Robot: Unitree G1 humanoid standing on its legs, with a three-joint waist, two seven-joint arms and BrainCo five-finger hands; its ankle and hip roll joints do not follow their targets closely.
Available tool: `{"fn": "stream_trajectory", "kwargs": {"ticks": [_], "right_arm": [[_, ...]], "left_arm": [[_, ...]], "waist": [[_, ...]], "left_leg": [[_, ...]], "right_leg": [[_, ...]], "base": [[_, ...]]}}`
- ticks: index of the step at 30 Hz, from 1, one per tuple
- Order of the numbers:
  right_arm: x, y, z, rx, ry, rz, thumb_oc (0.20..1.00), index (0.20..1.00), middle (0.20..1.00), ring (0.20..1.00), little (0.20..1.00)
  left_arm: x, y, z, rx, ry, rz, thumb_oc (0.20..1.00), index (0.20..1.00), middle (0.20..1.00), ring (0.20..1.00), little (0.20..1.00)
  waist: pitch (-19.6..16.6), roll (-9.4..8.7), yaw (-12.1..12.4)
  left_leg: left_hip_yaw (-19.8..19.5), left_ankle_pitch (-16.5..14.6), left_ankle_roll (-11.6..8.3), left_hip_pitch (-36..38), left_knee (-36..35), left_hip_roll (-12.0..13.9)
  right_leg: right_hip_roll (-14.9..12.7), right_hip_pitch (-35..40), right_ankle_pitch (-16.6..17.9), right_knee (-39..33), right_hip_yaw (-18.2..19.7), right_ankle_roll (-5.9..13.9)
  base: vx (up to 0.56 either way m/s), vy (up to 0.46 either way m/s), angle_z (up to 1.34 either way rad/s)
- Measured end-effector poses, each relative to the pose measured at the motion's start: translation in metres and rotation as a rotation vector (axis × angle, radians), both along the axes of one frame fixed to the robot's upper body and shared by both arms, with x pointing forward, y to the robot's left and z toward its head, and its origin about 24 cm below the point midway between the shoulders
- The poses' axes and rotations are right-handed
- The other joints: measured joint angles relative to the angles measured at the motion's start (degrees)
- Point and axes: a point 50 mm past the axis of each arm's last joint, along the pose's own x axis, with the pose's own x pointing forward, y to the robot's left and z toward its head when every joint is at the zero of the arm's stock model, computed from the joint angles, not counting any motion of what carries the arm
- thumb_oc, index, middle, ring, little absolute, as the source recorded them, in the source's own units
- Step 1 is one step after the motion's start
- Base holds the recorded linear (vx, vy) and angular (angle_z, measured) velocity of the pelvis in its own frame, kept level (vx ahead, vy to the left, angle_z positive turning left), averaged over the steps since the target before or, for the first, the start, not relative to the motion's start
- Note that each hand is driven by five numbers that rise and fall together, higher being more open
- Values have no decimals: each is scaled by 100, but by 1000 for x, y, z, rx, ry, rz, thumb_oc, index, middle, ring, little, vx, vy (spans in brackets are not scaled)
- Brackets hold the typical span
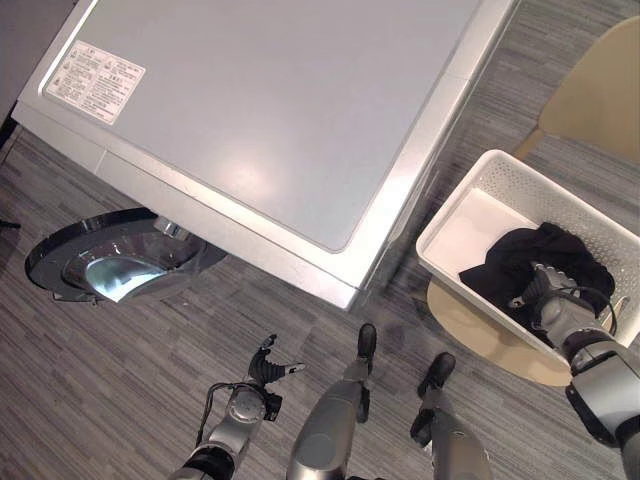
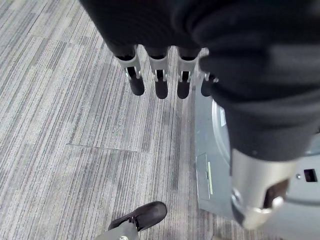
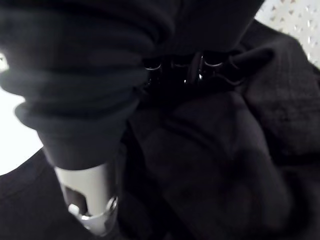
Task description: Grab the laundry basket,head to the washer,open it,put in the laundry and shut it.
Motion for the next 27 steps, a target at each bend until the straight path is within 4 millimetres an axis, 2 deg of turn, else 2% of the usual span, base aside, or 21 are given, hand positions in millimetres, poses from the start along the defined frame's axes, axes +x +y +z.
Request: {"fn": "stream_trajectory", "kwargs": {"ticks": [1,2,3,7,11,12,13,14,16,21,22,23,25,27], "right_arm": [[0,0,0,0,0,0,304,304,304,304,304],[0,0,-1,38,-14,-17,304,304,304,304,304],[0,1,0,127,-58,-55,200,200,200,200,200],[-2,8,-4,412,-149,-118,200,200,200,200,200],[-4,25,-11,723,-245,-153,200,200,200,200,200],[-5,30,-12,825,-287,-164,200,200,200,200,200],[-3,47,-10,990,-346,-147,200,200,200,200,200],[-3,54,-9,1050,-365,-135,200,200,200,200,200],[-2,64,-4,1149,-397,-102,200,200,200,200,200],[-8,87,15,1384,-508,12,200,200,200,200,200],[-11,91,19,1420,-521,38,200,200,200,200,200],[-22,112,30,1495,-534,163,200,200,200,200,200],[-31,123,30,1527,-517,222,200,200,200,200,200],[-37,132,32,1543,-494,275,200,200,200,200,200]], "left_arm": [[0,0,0,0,0,0,1000,1000,1000,1000,1000],[0,-1,0,-1,-1,-5,1000,1000,1000,1000,1000],[3,-1,1,0,-5,-9,1000,1000,1000,1000,1000],[9,-3,5,-6,-15,-20,1000,1000,1000,1000,1000],[9,1,7,-19,-21,0,1000,1000,1000,1000,1000],[9,1,8,-28,-21,-5,1000,1000,1000,1000,1000],[5,2,6,-38,-15,4,1000,1000,1000,1000,1000],[3,3,5,-40,-9,10,1000,1000,1000,1000,1000],[1,5,5,-47,-4,20,1000,1000,1000,1000,1000],[-17,15,-4,-61,47,82,1000,1000,1000,1000,1000],[-22,16,-5,-71,56,93,1000,1000,1000,1000,1000],[-40,21,-13,-87,98,137,1000,1000,1000,1000,1000],[-53,23,-19,-90,132,160,1000,1000,1000,1000,1000],[-57,24,-19,-90,140,168,1000,1000,1000,1000,1000]], "waist": [[0,0,0],[0,0,-22],[0,0,-23],[-1,-3,-46],[-9,-69,-189],[-11,-82,-244],[-16,-130,-376],[-30,-171,-430],[-86,-240,-534],[-423,-625,-703],[-456,-648,-723],[-594,-673,-757],[-830,-678,-802],[-900,-708,-812]], "left_leg": [[0,0,0,0,0,0],[-14,0,0,7,0,8],[-16,0,0,10,0,19],[-21,0,0,185,-15,35],[83,0,-1,459,-117,62],[121,-1,-1,539,-138,64],[214,-1,-1,755,-213,69],[274,-3,-2,852,-237,75],[303,-17,-20,1020,-288,91],[562,-72,-77,1382,-353,149],[596,-91,-68,1483,-353,146],[805,-193,-73,1763,-356,148],[936,-249,-53,1875,-357,140],[1096,-276,-32,2004,-356,120]], "right_leg": [[0,0,0,0,0,0],[14,19,0,-16,-9,0],[25,26,0,-17,-9,-1],[47,212,1,-63,0,-2],[69,393,1,-75,104,-2],[68,447,2,-75,149,-1],[70,577,3,-75,241,0],[73,636,4,-75,299,1],[95,761,1,-78,345,3],[144,960,-3,-82,600,5],[151,1031,-2,-82,667,3],[157,1204,-3,-82,878,5],[143,1246,-6,-77,1019,21],[169,1264,9,-28,1156,29]], "base": [[0,0,0],[0,0,0],[-15,-15,3],[-4,-1,-1],[3,19,-12],[15,32,-25],[56,55,-34],[39,43,-33],[31,35,-18],[90,84,-26],[83,166,-57],[32,104,-52],[0,95,-47],[-90,33,-44]]}}
